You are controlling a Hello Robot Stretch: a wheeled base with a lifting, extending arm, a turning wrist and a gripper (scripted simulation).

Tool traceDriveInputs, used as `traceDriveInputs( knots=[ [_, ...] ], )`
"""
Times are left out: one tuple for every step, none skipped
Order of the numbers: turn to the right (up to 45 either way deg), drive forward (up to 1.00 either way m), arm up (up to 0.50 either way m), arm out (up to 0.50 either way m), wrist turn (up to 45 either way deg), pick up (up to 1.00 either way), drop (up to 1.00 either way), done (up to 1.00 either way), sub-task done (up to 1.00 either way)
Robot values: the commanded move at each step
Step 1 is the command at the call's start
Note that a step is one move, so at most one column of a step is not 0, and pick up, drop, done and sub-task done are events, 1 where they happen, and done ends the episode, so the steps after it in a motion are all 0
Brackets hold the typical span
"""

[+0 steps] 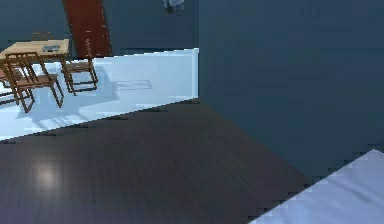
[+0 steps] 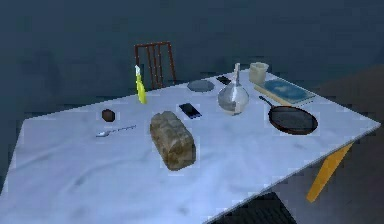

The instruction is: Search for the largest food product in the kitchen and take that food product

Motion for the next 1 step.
traceDriveInputs(
  knots=[
    [0.0, 0.00, 0.38, 0.00, 0.0, 0.00, 0.00, 0.00, 0.00]
  ],
)
